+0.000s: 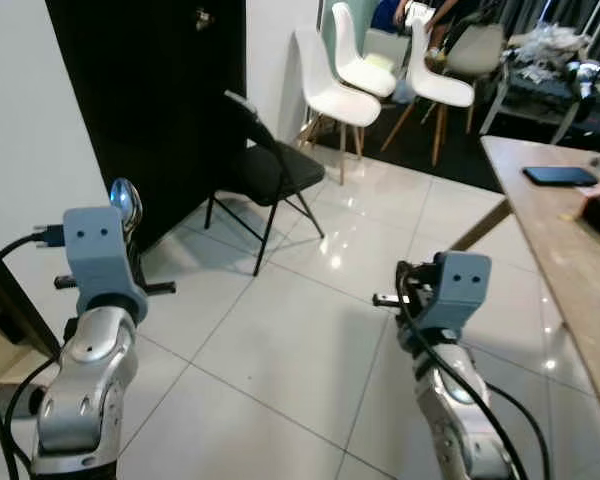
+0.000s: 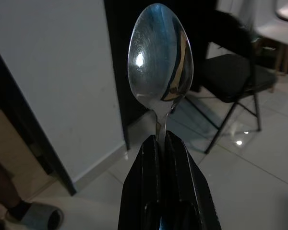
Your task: Setting the table
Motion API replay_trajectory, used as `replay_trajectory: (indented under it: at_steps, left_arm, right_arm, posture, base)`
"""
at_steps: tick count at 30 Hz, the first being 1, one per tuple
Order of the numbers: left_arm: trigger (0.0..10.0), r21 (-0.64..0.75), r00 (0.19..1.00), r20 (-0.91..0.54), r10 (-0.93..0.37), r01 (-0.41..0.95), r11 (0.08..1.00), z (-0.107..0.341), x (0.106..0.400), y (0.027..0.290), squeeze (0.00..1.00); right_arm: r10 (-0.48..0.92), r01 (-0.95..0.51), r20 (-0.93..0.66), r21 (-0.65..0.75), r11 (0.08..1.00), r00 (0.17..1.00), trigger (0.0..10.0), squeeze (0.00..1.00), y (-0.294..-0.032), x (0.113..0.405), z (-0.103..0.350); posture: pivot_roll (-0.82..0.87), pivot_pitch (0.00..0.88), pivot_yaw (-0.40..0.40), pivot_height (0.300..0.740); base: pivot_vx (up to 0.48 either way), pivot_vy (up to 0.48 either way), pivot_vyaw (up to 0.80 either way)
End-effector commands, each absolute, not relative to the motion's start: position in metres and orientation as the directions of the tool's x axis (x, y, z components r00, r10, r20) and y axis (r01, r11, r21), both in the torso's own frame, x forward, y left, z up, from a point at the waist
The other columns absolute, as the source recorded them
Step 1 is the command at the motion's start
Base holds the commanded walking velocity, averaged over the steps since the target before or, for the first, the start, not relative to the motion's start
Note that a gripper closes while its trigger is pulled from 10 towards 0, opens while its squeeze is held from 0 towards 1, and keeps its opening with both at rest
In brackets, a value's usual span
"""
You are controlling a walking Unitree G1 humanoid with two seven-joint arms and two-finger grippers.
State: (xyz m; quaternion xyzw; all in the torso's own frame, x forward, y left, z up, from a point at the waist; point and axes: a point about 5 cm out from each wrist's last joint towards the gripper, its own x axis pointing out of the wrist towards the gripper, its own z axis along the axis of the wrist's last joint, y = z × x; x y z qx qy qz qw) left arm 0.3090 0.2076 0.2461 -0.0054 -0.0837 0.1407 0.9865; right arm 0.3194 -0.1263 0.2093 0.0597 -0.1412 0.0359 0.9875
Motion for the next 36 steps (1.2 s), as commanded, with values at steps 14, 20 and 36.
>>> replay_trajectory:
  at_steps: [14, 20, 36]
  left_arm:
    - [10.0, -0.034, 0.950, 0.154, 0.271, -0.269, 0.963, 0.2423, 0.3071, 0.2025, 0.00]
    - [10.0, -0.035, 0.951, 0.152, 0.269, -0.267, 0.963, 0.2420, 0.3070, 0.2021, 0.00]
    - [10.0, -0.032, 0.953, 0.149, 0.262, -0.261, 0.965, 0.2414, 0.3076, 0.2025, 0.00]
  right_arm:
    - [0.016, -0.052, 0.251, 0.135, 0.990, 0.968, 10.0, 0.00, -0.1371, 0.3186, 0.2035]
    - [0.015, -0.051, 0.248, 0.138, 0.989, 0.969, 10.0, 0.00, -0.1374, 0.3187, 0.2034]
    - [0.011, -0.047, 0.247, 0.141, 0.989, 0.969, 10.0, 0.00, -0.1375, 0.3192, 0.2043]
  posture:
    - [0.04, 0.136, 0.001, 0.740]
    - [0.04, 0.137, 0.000, 0.740]
    - [0.04, 0.137, 0.002, 0.740]
  base:
    - [0.415, 0.000, -0.22]
    - [0.416, 0.000, -0.80]
    - [0.404, 0.000, -0.80]
